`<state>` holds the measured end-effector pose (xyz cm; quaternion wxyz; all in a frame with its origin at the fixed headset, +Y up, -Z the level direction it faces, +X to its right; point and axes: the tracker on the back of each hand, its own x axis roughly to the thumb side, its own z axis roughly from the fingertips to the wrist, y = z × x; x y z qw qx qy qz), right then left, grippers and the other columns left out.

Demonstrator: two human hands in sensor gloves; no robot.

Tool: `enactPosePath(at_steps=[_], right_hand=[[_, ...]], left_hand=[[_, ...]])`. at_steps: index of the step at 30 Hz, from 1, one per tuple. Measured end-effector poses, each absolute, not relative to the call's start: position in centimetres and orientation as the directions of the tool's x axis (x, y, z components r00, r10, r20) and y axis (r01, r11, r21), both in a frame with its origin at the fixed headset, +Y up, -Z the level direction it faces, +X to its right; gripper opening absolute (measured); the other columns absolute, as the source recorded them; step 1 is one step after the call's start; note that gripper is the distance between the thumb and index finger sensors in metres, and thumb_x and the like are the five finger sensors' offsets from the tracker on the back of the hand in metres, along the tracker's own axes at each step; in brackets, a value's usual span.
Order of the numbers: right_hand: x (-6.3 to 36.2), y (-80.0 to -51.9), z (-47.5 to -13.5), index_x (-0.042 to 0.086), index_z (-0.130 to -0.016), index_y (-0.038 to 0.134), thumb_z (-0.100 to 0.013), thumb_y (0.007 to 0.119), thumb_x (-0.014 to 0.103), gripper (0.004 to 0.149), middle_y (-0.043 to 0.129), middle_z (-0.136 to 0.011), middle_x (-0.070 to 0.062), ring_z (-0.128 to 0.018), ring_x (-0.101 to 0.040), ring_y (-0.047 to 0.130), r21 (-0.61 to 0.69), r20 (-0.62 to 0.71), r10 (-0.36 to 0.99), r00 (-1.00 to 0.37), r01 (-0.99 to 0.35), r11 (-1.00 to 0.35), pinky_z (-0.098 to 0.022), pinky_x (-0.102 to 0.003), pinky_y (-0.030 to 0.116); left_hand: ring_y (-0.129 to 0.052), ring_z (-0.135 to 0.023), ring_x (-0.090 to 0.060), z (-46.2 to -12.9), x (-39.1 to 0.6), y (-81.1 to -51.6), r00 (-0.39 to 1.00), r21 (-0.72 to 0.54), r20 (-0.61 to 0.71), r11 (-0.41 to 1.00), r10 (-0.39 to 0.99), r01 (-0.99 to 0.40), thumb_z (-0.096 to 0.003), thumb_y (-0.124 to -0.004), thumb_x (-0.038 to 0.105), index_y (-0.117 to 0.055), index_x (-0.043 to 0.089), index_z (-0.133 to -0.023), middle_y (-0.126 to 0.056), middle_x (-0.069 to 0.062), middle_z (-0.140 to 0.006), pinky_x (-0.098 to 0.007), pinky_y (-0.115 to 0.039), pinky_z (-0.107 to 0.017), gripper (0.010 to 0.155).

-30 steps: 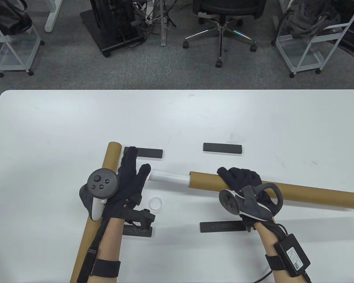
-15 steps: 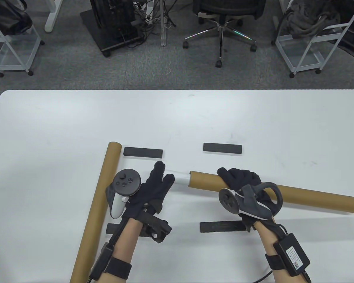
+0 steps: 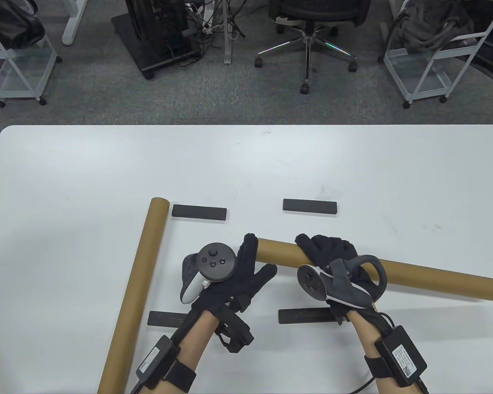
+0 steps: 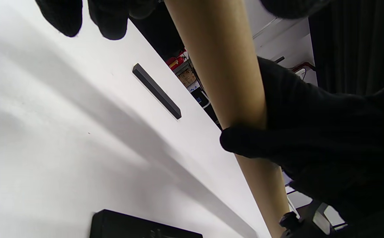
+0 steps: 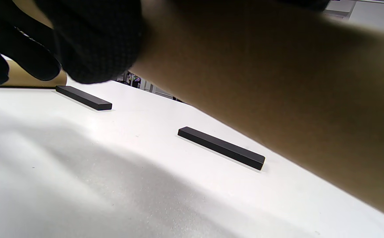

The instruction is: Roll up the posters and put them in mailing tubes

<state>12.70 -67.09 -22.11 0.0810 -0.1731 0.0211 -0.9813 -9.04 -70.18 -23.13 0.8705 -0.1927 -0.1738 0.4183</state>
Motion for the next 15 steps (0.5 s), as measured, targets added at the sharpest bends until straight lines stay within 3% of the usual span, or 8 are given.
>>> enactPosePath(at_steps=[5, 15], right_hand=[[13.0, -67.2, -22.2, 0.018, -0.11, 0.044, -0.042, 0.083, 0.039, 0.08, 0.07, -0.106, -0.014, -0.09, -0.044, 0.08, -0.06, 0.327, -0.162, -0.931, 0.151, -0.987, -0.067, -0.063, 0.068], [14.0, -67.2, -22.4, 0.018, -0.11, 0.043, -0.042, 0.082, 0.038, 0.08, 0.07, -0.106, -0.015, -0.09, -0.044, 0.08, -0.039, 0.303, -0.145, -0.942, 0.14, -0.989, -0.067, -0.063, 0.068]], left_hand=[[-0.048, -0.115, -0.057, -23.2, -9.4, -69.8, 0.614, -0.463, 0.148, 0.603, 0.775, -0.65, -0.0542, -0.05, 0.061, -0.005, 0.004, -0.118, -0.022, -0.031, -0.128, -0.07, -0.048, -0.082, 0.096], [-0.06, -0.111, -0.053, -23.7, -11.4, -69.3, 0.859, -0.294, 0.188, 0.862, 0.476, -0.413, -0.0543, -0.056, 0.059, -0.021, 0.01, -0.123, -0.036, -0.029, -0.128, -0.068, -0.054, -0.08, 0.091]])
